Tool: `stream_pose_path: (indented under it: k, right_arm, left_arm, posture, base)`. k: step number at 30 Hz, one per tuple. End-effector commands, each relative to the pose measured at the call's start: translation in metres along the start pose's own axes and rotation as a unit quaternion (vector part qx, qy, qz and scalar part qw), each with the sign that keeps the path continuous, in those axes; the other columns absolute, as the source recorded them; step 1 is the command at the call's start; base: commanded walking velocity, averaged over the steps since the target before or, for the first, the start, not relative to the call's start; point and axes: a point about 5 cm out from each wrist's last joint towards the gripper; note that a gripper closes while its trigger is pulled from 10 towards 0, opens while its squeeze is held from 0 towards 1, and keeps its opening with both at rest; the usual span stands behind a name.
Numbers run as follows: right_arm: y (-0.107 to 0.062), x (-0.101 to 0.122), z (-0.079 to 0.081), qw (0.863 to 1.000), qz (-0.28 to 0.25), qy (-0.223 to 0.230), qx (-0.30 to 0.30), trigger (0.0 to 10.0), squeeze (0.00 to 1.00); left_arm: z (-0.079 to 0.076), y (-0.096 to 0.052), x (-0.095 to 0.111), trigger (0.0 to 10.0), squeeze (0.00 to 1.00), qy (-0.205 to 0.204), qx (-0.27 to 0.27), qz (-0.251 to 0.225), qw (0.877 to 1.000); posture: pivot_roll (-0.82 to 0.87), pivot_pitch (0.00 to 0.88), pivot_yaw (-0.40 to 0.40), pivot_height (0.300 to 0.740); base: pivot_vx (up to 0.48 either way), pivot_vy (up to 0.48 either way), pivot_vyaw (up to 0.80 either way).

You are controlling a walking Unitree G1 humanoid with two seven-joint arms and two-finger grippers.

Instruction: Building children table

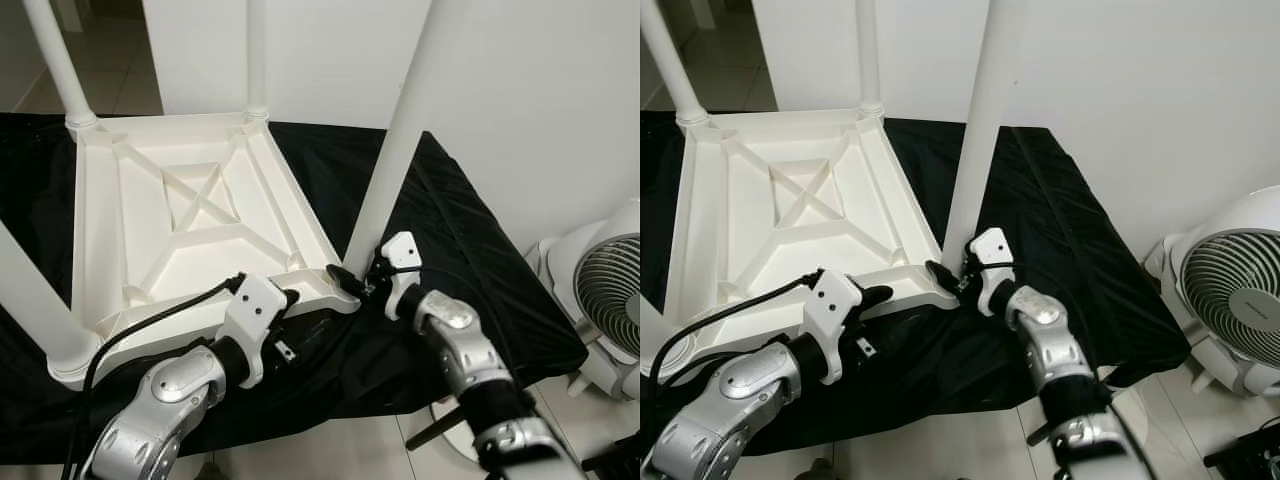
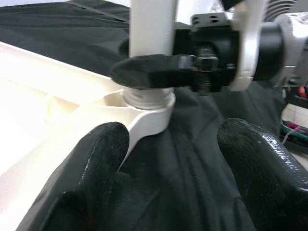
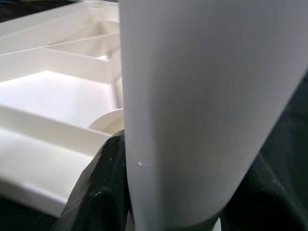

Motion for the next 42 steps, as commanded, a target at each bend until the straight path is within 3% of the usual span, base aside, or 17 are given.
stream_pose_path:
  k: [1, 5, 10, 17, 18, 25, 26, 28, 29, 32, 33, 34, 36, 42]
  right_arm:
    - [-0.007, -0.015, -0.005, 0.995, 0.039, 0.014, -0.092, 10.0, 0.00]
    - [-0.005, -0.015, 0.001, 0.992, 0.041, 0.022, -0.115, 10.0, 0.00]
    - [0.003, -0.013, 0.027, 0.983, 0.049, 0.060, -0.166, 10.0, 0.00]
    - [0.002, -0.009, 0.031, 0.982, 0.045, 0.073, -0.167, 10.0, 0.00]
    - [0.001, -0.009, 0.027, 0.982, 0.047, 0.072, -0.170, 10.0, 1.00]
    - [-0.006, -0.006, 0.012, 0.989, 0.037, 0.050, -0.136, 10.0, 1.00]
    - [-0.008, -0.005, 0.012, 0.992, 0.031, 0.040, -0.114, 10.0, 0.76]
    - [-0.008, -0.004, 0.013, 0.994, 0.029, 0.033, -0.101, 10.0, 0.76]
    - [-0.012, -0.003, 0.011, 0.997, 0.028, 0.028, -0.072, 10.0, 0.00]
    - [-0.014, -0.004, 0.009, 0.998, 0.032, 0.029, -0.054, 10.0, 0.00]
    - [-0.020, -0.004, 0.001, 1.000, 0.030, 0.002, 0.007, 10.0, 0.00]
    - [-0.020, -0.004, 0.001, 1.000, 0.030, 0.002, 0.007, 10.0, 0.00]
    - [-0.025, -0.004, -0.010, 0.997, 0.035, -0.027, 0.068, 10.0, 0.00]
    - [-0.025, -0.004, -0.019, 0.990, 0.039, -0.059, 0.121, 10.0, 0.00]
  left_arm:
    - [-0.005, 0.001, 0.001, 10.0, 0.00, 0.000, -0.010, 0.000, 1.000]
    - [-0.005, 0.001, 0.001, 10.0, 0.00, 0.000, -0.011, 0.000, 1.000]
    - [-0.007, 0.001, 0.001, 10.0, 0.00, 0.000, -0.013, -0.001, 1.000]
    - [-0.008, 0.001, 0.000, 10.0, 0.00, -0.001, -0.013, 0.000, 1.000]
    - [-0.008, 0.001, 0.000, 10.0, 0.00, -0.001, -0.013, 0.001, 1.000]
    - [-0.006, 0.000, -0.001, 10.0, 0.00, 0.001, -0.010, 0.003, 1.000]
    - [-0.006, 0.000, -0.001, 10.0, 0.00, 0.001, -0.009, 0.003, 1.000]
    - [-0.006, 0.000, -0.001, 10.0, 0.00, 0.001, -0.009, 0.002, 1.000]
    - [-0.006, 0.000, -0.001, 10.0, 0.00, 0.002, -0.009, 0.003, 1.000]
    - [-0.005, 0.000, -0.001, 10.0, 0.00, 0.002, -0.009, 0.003, 1.000]
    - [-0.004, -0.001, -0.001, 10.0, 0.00, 0.003, -0.009, 0.004, 1.000]
    - [-0.004, -0.001, -0.001, 10.0, 0.00, 0.003, -0.009, 0.004, 1.000]
    - [-0.004, -0.002, 0.000, 10.0, 0.00, 0.004, -0.010, 0.004, 1.000]
    - [-0.002, -0.003, 0.001, 10.0, 0.00, 0.005, -0.010, 0.004, 1.000]
  posture:
    - [0.18, 0.053, -0.110, 0.740]
    - [0.18, 0.051, -0.111, 0.740]
    - [0.18, 0.043, -0.118, 0.740]
    - [0.19, 0.040, -0.118, 0.740]
    - [0.19, 0.039, -0.121, 0.740]
    - [0.19, 0.034, -0.122, 0.740]
    - [0.19, 0.033, -0.121, 0.740]
    - [0.19, 0.033, -0.121, 0.740]
    - [0.19, 0.033, -0.120, 0.740]
    - [0.19, 0.033, -0.119, 0.740]
    - [0.19, 0.036, -0.112, 0.740]
    - [0.19, 0.036, -0.112, 0.740]
    - [0.19, 0.044, -0.103, 0.740]
    - [0.19, 0.050, -0.093, 0.740]
  base:
    - [0.000, 0.000, 0.00]
    - [0.000, 0.000, 0.00]
    - [0.000, 0.000, 0.00]
    - [0.000, 0.000, 0.00]
    - [0.000, 0.000, 0.00]
    - [0.000, 0.000, 0.00]
    - [0.000, 0.000, 0.00]
    - [0.000, 0.000, 0.00]
    - [0.000, 0.000, 0.00]
    - [0.000, 0.000, 0.00]
    - [0.000, 0.000, 0.00]
    - [0.000, 0.000, 0.00]
    - [0.000, 0.000, 0.00]
    - [0.000, 0.000, 0.00]
Point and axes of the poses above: a point about 5 cm out from each wrist's last joint towards the gripper, its own y axis pointing out of the wrist towards the gripper, its own x axis along the axis of the wrist's last joint, z = x × y, and after that the axes turned 2 degrees about y, right-handed
